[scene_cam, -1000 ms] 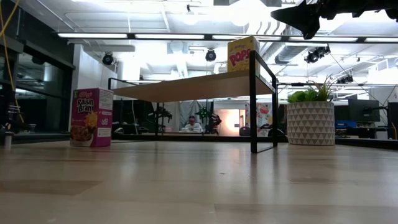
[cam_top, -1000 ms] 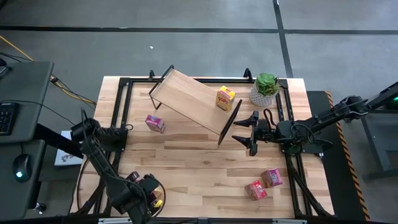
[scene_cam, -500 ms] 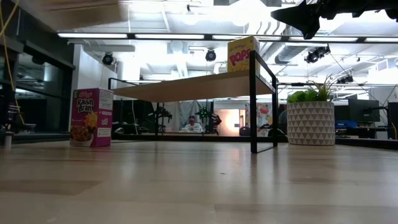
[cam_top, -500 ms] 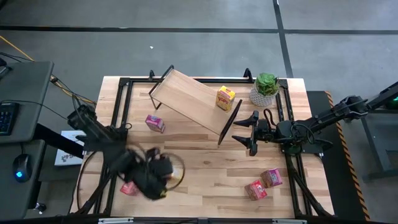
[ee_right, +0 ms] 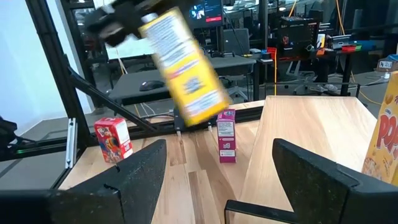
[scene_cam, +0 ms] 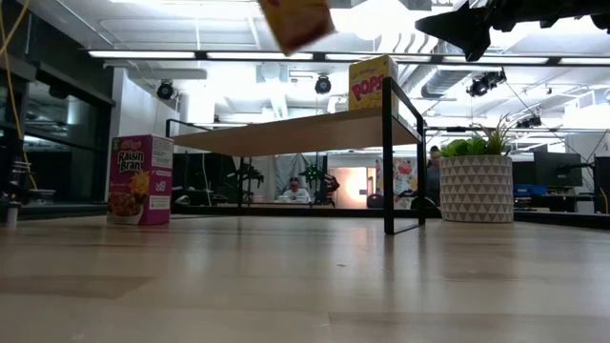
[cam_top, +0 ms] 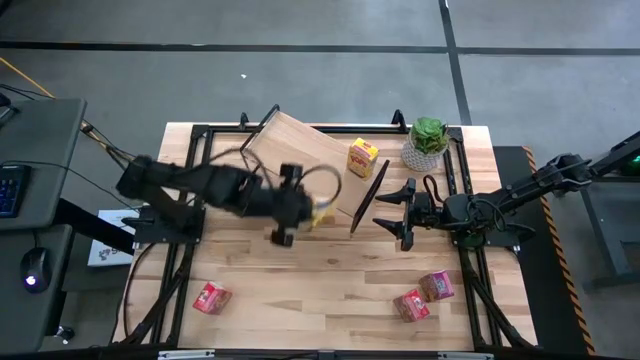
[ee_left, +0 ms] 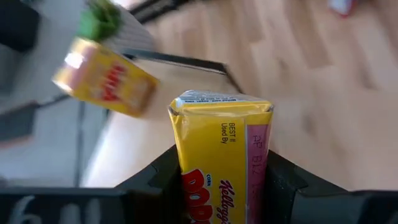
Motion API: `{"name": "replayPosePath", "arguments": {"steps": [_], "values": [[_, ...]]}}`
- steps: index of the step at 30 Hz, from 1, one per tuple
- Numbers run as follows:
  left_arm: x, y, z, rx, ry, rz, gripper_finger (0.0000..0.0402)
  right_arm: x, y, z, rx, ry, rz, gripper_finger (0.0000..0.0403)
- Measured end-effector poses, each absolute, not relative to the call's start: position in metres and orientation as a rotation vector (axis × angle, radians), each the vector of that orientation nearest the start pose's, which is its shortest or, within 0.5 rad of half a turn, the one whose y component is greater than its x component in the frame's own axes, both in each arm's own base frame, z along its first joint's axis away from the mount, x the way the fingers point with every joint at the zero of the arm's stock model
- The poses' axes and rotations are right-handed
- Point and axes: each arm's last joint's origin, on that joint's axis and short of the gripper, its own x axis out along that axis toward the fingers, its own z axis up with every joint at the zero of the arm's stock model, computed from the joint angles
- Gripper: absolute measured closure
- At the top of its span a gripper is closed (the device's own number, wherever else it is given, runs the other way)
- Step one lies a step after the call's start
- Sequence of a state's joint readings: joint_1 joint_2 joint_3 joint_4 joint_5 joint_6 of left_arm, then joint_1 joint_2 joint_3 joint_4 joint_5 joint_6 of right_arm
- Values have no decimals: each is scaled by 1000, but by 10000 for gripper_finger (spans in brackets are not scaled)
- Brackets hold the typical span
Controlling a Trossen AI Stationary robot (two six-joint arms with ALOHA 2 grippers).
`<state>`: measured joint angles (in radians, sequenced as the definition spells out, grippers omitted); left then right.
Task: Stack cereal on shelf
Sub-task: Put the yellow cereal box aligned with the other yellow cereal box on the shelf
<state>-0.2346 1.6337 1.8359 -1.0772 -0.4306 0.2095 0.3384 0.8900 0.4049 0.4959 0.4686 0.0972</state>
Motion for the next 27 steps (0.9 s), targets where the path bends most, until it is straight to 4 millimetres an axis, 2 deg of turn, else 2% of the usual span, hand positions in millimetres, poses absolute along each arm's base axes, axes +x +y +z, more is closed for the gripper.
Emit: {"name": "replayPosePath", "arguments": {"steps": [6, 13, 21, 27], "values": [[341, -32, 416, 522, 671, 44, 263, 186, 51, 249, 101, -16, -130, 116], [344, -4, 414, 499, 680, 79, 263, 186, 51, 249, 93, -16, -130, 116], [374, 11, 379, 483, 768, 61, 263, 186, 51, 249, 94, -16, -130, 116], [384, 12, 363, 498, 817, 47, 263, 186, 51, 247, 96, -5, -130, 116]]}}
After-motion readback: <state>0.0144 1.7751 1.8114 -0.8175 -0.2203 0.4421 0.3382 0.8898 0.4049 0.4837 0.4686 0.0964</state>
